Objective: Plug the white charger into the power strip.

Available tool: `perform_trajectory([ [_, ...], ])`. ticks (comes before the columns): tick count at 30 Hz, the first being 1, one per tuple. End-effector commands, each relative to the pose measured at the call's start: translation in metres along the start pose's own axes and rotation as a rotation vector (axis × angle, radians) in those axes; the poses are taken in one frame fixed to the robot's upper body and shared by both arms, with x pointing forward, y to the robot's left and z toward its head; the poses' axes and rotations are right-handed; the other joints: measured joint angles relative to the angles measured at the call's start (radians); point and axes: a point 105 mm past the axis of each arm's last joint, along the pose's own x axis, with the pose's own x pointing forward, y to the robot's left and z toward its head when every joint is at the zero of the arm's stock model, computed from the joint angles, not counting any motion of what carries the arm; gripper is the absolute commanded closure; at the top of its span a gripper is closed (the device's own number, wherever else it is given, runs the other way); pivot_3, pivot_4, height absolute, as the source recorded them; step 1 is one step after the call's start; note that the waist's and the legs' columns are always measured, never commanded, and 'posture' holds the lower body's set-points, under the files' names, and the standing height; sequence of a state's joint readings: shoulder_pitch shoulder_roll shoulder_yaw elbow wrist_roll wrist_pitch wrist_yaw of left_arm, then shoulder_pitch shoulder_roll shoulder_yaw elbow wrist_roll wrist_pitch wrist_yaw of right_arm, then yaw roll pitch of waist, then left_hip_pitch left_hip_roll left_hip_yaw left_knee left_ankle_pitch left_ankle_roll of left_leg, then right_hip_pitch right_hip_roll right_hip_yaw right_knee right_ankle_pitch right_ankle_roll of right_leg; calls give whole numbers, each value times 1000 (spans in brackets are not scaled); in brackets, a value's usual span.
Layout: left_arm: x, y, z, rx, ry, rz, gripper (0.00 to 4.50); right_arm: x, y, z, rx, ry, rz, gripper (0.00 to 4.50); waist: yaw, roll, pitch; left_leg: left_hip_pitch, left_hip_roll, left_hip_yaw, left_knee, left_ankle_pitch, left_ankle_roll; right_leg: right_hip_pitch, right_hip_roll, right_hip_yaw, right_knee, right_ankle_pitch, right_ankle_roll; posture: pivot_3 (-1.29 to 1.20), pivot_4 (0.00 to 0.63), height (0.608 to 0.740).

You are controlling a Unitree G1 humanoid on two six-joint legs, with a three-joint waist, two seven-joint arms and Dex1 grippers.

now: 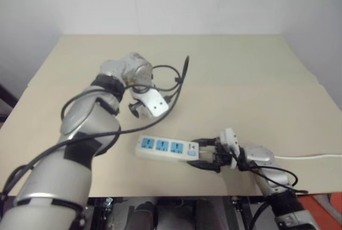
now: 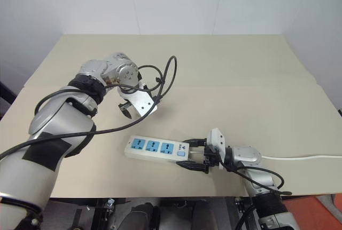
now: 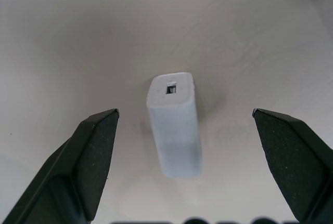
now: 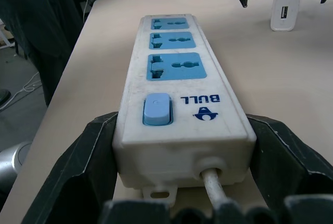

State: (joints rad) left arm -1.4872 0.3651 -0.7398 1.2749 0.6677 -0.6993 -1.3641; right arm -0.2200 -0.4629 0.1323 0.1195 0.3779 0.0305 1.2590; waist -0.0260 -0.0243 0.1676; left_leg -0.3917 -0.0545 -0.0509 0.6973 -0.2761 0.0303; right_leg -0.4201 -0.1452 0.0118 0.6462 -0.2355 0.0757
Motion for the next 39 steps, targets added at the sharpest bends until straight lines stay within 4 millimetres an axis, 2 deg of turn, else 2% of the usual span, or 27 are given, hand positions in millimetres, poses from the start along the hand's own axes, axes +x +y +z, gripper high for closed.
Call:
perform_trajectory([
  [1, -4, 7, 2, -22, -14, 34, 0, -5, -3, -6, 23, 30, -29, 1061, 0, 0, 0, 0, 0, 0, 0, 0, 0, 0, 0, 0, 0, 0, 0, 0, 150, 740],
  [11, 4, 7, 3, -57, -11, 31, 0, -5, -3, -8, 22, 38, -32, 1061, 0, 0, 0, 0, 0, 0, 1, 0, 0, 0, 0, 0, 1, 0, 0, 0, 150, 740],
  [16, 7, 7, 12, -87, -81, 22, 0, -7, -2, -9, 24, 42, -43, 1061, 2, 0, 0, 0, 0, 0, 2, 0, 0, 0, 0, 0, 1, 0, 0, 0, 150, 740],
  [23, 14, 4, 3, -78, -1, 19, 0, -7, -2, -9, 29, 36, -53, 1061, 3, 0, 0, 0, 0, 0, 2, 0, 0, 1, 0, 0, 1, 0, 0, 0, 150, 740],
  [33, 18, 4, 3, -91, -2, 16, 0, -8, -3, -13, 27, 59, -59, 1061, 5, 0, 0, 0, 0, 0, 4, 0, 0, 1, 0, 0, 1, 0, 0, 0, 150, 740],
  [36, 18, 5, 3, -87, 1, 24, 547, -8, -3, -13, 25, 60, -59, 1061, 6, 0, 0, 0, 0, 0, 4, 0, 0, 1, 0, 0, 1, 0, 0, 0, 150, 740],
  [39, 19, 6, 4, -86, -1, 32, 1535, -7, -3, -13, 25, 62, -59, 1061, 6, 0, 0, 0, 0, 0, 4, 0, 0, 1, 0, 0, 1, 0, 0, 0, 150, 740],
])
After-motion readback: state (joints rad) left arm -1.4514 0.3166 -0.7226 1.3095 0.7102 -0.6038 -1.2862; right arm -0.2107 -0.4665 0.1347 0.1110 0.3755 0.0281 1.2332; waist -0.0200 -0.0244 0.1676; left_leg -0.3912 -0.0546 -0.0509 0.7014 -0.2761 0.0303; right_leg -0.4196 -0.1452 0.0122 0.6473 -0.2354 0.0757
